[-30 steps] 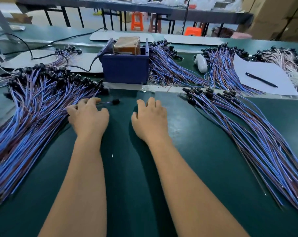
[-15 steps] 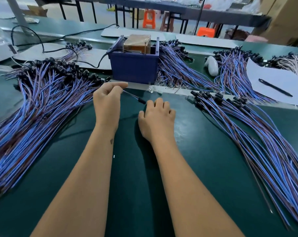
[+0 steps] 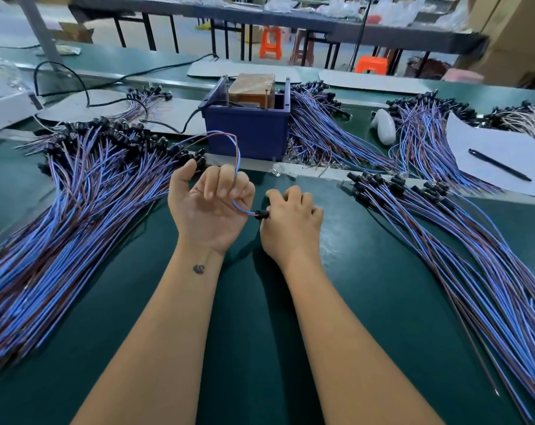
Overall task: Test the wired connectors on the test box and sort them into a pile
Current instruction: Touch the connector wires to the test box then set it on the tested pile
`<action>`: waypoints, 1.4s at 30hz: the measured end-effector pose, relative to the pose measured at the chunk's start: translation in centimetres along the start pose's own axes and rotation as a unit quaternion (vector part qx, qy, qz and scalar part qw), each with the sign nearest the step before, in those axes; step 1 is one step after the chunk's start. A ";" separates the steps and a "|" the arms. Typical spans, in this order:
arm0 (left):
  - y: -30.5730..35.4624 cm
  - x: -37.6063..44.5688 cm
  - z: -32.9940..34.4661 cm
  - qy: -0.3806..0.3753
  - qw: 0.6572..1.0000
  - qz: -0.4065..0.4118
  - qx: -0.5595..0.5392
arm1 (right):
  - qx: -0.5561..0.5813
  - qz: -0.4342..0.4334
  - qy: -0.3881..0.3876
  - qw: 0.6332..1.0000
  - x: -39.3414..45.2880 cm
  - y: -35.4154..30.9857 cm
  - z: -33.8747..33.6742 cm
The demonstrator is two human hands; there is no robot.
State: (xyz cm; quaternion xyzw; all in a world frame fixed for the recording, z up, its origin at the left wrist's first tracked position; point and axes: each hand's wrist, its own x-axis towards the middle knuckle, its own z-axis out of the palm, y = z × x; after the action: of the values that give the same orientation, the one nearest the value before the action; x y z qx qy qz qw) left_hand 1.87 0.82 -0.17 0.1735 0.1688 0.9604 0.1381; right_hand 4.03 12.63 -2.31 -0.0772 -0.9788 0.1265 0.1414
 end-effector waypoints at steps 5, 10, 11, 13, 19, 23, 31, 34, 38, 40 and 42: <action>0.1 0.1 -0.4 0.053 0.990 0.019 -0.133 | 0.017 0.004 -0.006 1.000 0.4 0.1 0.0; 0.0 0.2 -0.6 0.071 0.979 -0.065 -0.178 | 0.134 0.028 0.020 0.990 0.8 0.7 0.1; 0.2 0.2 -0.7 0.065 0.974 -0.099 -0.192 | 0.182 0.042 0.023 0.982 0.8 0.8 0.0; 0.4 0.2 -0.3 0.050 0.964 -0.175 -0.196 | 0.337 0.077 0.024 0.938 0.7 0.9 -0.4; -0.9 0.7 0.9 0.040 0.916 -0.300 0.265 | 0.645 0.130 0.038 0.752 0.8 1.8 -1.8; -2.1 0.5 1.2 0.010 0.860 -0.271 0.432 | 0.705 0.175 0.076 0.683 1.3 2.1 -1.9; -1.7 0.5 0.7 -0.073 0.858 -0.250 0.442 | 0.717 0.190 0.113 0.661 1.5 2.4 -1.6; -1.5 0.6 0.4 -0.076 0.853 -0.247 0.453 | 0.716 0.181 0.122 0.663 1.7 2.3 -1.6; -0.9 1.1 -0.2 0.038 0.860 -0.121 0.494 | 0.681 0.147 0.116 0.708 1.6 2.1 -1.4; -0.6 1.4 -0.7 0.115 0.846 -0.056 0.517 | 0.624 0.118 0.095 0.767 1.4 1.7 -1.2; -0.7 1.6 -0.9 0.144 0.835 -0.037 0.531 | 0.534 0.071 0.064 0.840 1.0 1.2 -1.0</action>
State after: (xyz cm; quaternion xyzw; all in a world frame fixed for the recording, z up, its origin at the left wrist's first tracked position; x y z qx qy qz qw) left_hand 0.28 1.73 -0.77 0.0736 0.6768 0.7317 0.0349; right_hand 3.51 14.18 -1.40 -0.0668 -0.7401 0.6343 0.2132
